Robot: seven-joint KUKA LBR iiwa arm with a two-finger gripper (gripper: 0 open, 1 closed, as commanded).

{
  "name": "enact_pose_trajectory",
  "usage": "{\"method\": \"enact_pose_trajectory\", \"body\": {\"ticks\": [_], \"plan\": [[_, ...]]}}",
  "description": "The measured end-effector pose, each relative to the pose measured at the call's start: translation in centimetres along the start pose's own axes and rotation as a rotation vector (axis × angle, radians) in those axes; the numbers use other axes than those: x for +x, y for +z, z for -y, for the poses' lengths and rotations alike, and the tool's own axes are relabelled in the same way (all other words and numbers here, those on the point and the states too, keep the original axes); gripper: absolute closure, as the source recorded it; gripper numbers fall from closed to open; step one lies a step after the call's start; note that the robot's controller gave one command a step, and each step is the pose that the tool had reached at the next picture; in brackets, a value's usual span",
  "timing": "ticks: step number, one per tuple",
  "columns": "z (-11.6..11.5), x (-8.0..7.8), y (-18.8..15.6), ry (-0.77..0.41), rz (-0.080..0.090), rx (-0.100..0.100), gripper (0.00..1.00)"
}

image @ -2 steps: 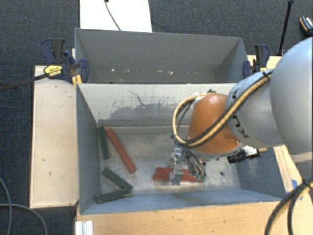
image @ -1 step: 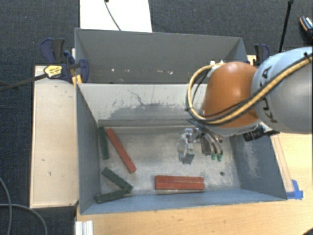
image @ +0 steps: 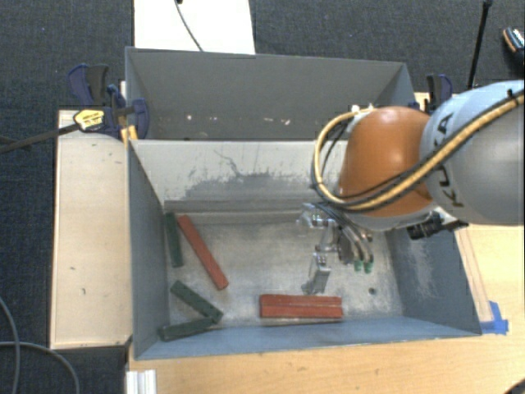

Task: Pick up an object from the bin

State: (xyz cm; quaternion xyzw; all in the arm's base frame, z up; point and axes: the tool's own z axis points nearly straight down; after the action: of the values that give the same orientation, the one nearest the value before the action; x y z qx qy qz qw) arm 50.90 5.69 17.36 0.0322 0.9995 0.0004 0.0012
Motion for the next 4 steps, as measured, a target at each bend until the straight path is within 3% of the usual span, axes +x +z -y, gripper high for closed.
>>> {"method": "enact_pose_trajectory", "body": {"ticks": [1, 2, 3, 4], "plan": [[-9.1, 3.5, 10.7, 0.000, -0.003, -0.002, 0.00], [-3.6, -1.6, 8.3, 0.097, 0.004, 0.001, 0.00], [-4.2, 3.0, 10.3, 0.118, -0.004, 0.001, 0.00], [2.4, 2.1, 10.3, 0.060, -0.002, 0.003, 0.00]]}}
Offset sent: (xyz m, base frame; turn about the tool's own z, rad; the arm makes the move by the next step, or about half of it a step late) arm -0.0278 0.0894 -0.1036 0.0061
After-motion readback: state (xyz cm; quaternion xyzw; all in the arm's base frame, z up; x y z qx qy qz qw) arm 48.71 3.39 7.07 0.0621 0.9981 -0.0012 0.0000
